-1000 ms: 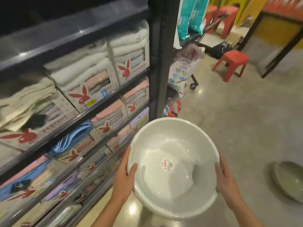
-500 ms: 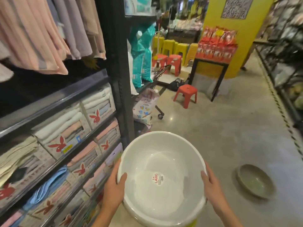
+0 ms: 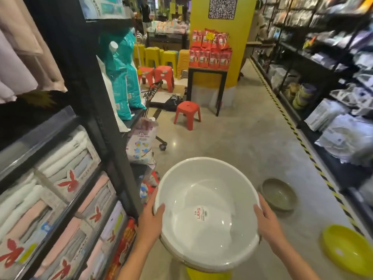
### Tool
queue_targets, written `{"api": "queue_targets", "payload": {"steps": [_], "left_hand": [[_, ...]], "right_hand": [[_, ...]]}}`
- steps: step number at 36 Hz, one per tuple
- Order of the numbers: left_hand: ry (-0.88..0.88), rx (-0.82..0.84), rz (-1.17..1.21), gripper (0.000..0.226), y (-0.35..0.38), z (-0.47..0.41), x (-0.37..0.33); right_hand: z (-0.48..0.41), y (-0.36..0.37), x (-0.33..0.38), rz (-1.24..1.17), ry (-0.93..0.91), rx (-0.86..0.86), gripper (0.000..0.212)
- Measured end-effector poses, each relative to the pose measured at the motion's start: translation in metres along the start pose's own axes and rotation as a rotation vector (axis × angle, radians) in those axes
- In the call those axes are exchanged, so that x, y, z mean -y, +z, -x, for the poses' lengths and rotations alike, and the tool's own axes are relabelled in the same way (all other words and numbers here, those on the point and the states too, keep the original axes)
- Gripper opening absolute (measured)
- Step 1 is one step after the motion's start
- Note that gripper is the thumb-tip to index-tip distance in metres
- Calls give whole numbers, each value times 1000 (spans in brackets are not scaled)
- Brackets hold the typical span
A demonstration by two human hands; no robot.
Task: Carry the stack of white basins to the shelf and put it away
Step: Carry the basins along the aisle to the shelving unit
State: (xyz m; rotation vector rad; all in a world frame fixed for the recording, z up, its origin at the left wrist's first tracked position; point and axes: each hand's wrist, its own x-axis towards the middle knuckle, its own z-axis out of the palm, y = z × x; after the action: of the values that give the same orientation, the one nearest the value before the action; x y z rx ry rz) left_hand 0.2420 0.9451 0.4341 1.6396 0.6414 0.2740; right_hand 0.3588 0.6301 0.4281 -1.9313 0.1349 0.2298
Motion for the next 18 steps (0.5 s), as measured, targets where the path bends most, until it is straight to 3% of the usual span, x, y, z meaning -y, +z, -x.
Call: {"api": "queue_targets", "payload": {"steps": [10,18], "left_hand": [[60,214,-117,54,-5,-108,-8],[56,428,-243,46,35,-158,-5]], "right_hand": [[-10,31,25,-8,-11,-178,49],[1,21,9,-4,49,-319,51]]}}
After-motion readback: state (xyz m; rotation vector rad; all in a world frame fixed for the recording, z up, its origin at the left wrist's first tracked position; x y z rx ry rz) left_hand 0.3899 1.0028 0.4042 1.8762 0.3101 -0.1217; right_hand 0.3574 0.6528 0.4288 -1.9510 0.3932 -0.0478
